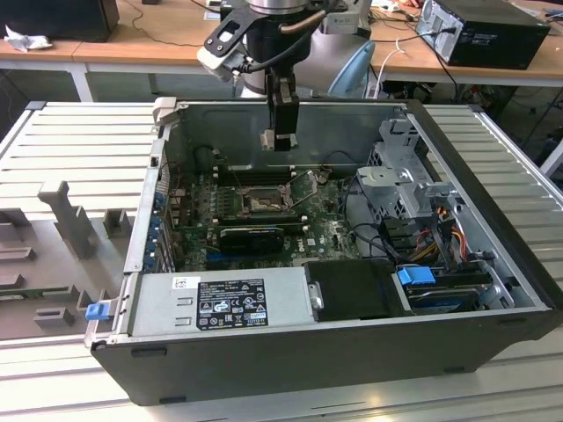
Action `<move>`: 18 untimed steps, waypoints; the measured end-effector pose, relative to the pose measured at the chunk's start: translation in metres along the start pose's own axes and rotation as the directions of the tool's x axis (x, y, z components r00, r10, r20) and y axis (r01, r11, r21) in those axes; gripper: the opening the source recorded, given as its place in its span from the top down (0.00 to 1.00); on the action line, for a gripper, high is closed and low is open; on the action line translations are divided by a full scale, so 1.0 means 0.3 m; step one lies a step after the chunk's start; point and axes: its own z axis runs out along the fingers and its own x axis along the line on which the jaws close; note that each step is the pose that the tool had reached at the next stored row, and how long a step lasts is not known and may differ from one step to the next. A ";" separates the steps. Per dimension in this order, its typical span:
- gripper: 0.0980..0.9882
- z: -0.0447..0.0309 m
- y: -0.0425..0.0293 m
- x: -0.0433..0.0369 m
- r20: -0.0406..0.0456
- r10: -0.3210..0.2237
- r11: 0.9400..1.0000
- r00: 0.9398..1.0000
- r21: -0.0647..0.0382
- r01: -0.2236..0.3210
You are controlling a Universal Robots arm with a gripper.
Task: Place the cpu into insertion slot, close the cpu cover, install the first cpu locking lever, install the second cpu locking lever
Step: 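Place the cpu into insertion slot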
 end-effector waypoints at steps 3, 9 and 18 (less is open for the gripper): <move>0.52 0.005 0.000 0.000 0.002 0.021 1.000 1.000 0.000 -0.021; 0.52 0.031 -0.002 0.000 0.004 0.036 0.999 0.999 0.000 -0.036; 0.52 0.040 -0.003 0.000 0.014 0.168 0.986 0.986 -0.003 -0.168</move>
